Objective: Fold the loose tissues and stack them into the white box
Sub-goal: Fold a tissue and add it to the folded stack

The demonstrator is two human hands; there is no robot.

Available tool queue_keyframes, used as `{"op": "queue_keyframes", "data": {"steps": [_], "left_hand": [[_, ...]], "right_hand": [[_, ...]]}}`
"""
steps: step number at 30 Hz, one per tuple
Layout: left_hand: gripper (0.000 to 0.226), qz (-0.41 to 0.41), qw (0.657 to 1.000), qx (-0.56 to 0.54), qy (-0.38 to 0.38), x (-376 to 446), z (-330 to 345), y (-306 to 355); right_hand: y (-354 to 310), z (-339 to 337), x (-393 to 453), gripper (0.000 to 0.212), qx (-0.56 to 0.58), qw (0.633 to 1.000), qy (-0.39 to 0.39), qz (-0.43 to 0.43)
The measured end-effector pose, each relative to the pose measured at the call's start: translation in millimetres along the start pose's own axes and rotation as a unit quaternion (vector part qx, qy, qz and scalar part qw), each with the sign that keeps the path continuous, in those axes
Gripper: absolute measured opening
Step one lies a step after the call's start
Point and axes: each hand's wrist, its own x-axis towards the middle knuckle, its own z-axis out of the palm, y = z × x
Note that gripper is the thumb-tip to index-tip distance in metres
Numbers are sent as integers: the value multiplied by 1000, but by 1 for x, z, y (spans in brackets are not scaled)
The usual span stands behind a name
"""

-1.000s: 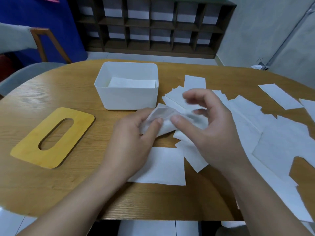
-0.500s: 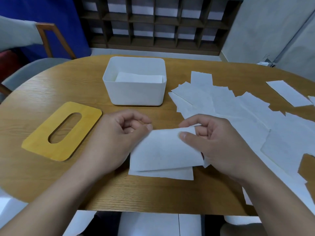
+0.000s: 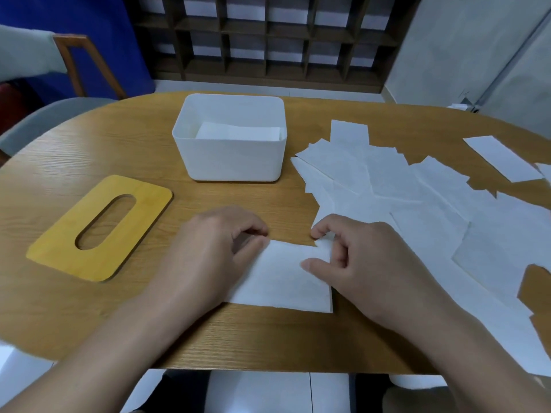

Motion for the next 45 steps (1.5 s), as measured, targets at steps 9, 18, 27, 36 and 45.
{"op": "queue_keyframes", "data": {"steps": [9, 18, 27, 36, 45], "left_hand": [[12, 36, 999, 11, 0, 10, 10, 15], [9, 51, 998, -34, -11, 28, 30, 42], [9, 46, 998, -44, -12, 33, 41, 48], [33, 13, 997, -77, 4, 35, 43, 47], [37, -4, 996, -82, 18, 33, 29, 36]], "right_hand": [[48, -14, 32, 2, 1, 978, 209, 8], [85, -26, 59, 18, -78, 961, 259, 54], [91, -16, 66, 22, -83, 960, 256, 79], [70, -25, 54, 14, 0, 971, 238, -13], [19, -19, 14, 15, 289, 951, 48, -96]]}}
